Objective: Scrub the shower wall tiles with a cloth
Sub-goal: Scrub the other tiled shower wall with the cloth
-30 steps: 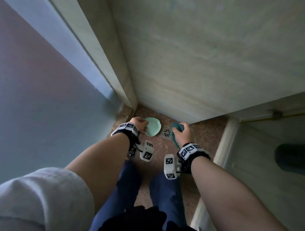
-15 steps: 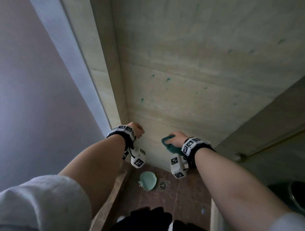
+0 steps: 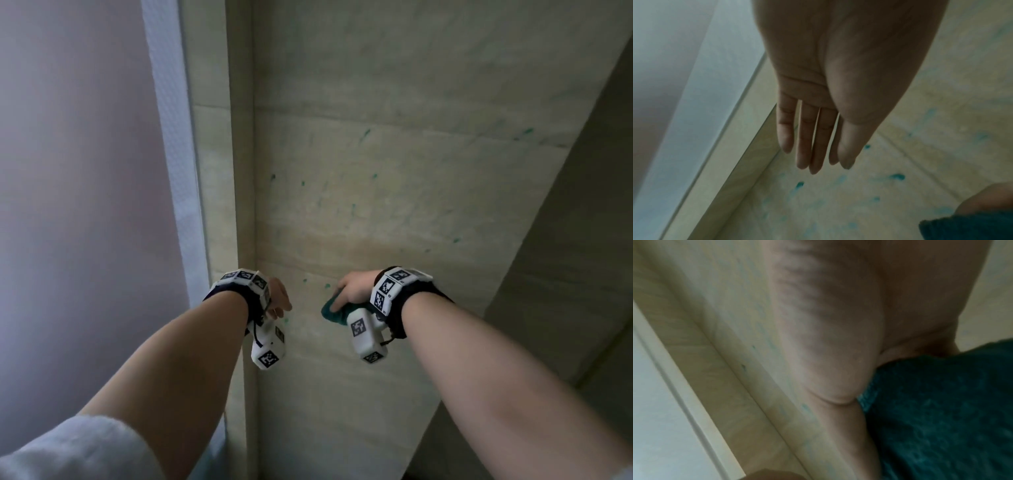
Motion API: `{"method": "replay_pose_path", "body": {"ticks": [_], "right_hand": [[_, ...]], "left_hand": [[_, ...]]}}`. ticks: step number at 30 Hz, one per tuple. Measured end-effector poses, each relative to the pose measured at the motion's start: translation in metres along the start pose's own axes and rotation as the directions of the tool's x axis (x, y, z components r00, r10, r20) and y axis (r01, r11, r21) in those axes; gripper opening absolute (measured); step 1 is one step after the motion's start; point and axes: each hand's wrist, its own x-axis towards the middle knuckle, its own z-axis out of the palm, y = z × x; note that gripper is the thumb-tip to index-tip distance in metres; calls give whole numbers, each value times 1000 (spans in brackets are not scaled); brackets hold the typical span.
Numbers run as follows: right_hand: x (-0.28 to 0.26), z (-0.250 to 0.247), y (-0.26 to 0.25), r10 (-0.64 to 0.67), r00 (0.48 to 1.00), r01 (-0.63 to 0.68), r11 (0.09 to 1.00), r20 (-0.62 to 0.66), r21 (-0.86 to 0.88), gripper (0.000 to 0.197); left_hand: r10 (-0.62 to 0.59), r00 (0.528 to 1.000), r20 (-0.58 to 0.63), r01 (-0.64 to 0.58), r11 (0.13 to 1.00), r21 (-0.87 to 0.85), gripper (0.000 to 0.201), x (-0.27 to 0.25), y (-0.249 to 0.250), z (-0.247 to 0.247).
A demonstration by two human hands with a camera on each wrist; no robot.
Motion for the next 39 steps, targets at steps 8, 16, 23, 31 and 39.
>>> {"method": "replay_pose_path", "body": {"ticks": [8,16,23,31,39], "right_hand": [[-45,-85,-56,-112,977,96,991,-181,-94,37],[-109,-160,-98,-257,866,223,966,-428,-128,29],[-143,-200,-115,-359,462,456,881,-811,-130,36],[-141,-225,-140,-344,151,489,841,-927,-233,34],[-135,-232,-161,-406,-178,260,859,-896,-441,32]], "left_hand": [[93,992,-89,-83,990,111,31,-40,44,-69],[309,916,-254,-288,951,115,17,-88,101,-147],[555,481,-678,-501,809,307,25,-131,138,-205],[471,37,-881,-657,676,334,37,-149,152,-256],[479,-120,-870,-611,655,445,50,-144,166,-294]]}}
